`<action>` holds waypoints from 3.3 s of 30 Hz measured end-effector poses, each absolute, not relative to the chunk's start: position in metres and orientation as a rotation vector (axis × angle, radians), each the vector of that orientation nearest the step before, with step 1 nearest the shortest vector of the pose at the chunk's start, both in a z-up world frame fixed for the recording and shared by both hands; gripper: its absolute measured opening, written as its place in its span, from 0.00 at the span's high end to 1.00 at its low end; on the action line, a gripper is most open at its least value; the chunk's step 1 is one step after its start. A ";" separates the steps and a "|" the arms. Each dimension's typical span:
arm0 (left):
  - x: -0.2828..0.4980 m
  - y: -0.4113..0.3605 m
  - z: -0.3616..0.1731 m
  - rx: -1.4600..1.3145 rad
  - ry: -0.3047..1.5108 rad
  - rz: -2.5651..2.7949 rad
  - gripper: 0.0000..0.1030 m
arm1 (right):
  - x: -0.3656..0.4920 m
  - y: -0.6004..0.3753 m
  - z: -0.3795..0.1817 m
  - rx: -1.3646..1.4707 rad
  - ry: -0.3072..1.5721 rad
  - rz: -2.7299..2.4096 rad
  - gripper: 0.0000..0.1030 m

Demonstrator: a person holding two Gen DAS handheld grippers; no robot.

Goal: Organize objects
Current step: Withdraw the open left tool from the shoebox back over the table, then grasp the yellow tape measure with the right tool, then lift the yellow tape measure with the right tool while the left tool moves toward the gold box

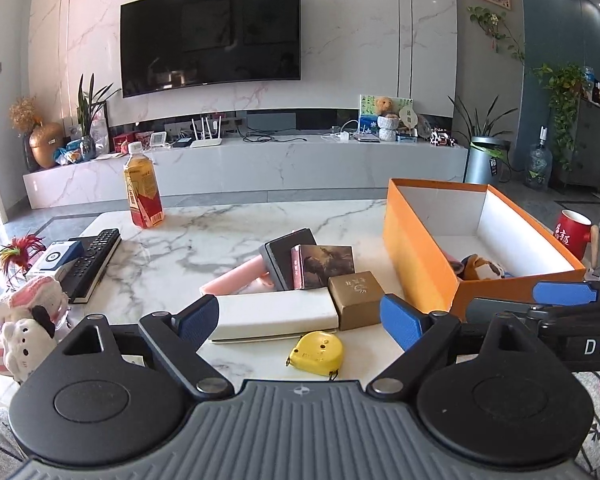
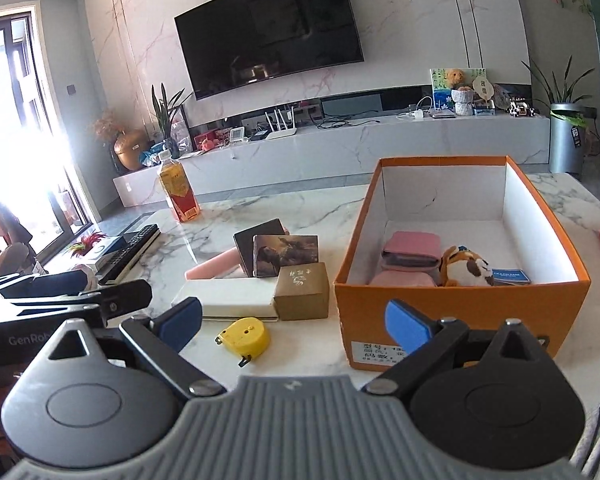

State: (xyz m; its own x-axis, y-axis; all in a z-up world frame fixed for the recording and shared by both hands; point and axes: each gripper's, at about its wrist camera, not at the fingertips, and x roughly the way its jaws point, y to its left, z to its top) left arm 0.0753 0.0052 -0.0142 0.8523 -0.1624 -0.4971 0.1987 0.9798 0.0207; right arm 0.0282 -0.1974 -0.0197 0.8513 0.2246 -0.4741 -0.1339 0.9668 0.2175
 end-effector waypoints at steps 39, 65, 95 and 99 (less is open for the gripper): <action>0.084 0.057 -0.018 -0.020 0.553 -0.073 0.00 | 0.179 -0.092 -0.113 -0.122 0.854 0.536 0.11; 0.085 0.059 -0.017 -0.045 0.560 -0.115 0.00 | 0.180 -0.087 -0.133 -0.237 0.760 0.529 0.42; 0.078 0.047 -0.001 0.031 0.477 -0.087 0.00 | 0.131 -0.117 -0.065 -0.172 0.605 0.448 0.43; 0.084 0.041 0.004 0.047 0.495 -0.119 0.00 | 0.109 -0.132 -0.049 -0.179 0.585 0.447 0.43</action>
State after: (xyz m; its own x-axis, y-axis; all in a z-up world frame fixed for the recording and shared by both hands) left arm 0.0839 0.0408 0.0040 0.8730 -0.1025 -0.4769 0.1252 0.9920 0.0160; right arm 0.1092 -0.1320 -0.0486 0.7419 0.3551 -0.5687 -0.4550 0.8897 -0.0381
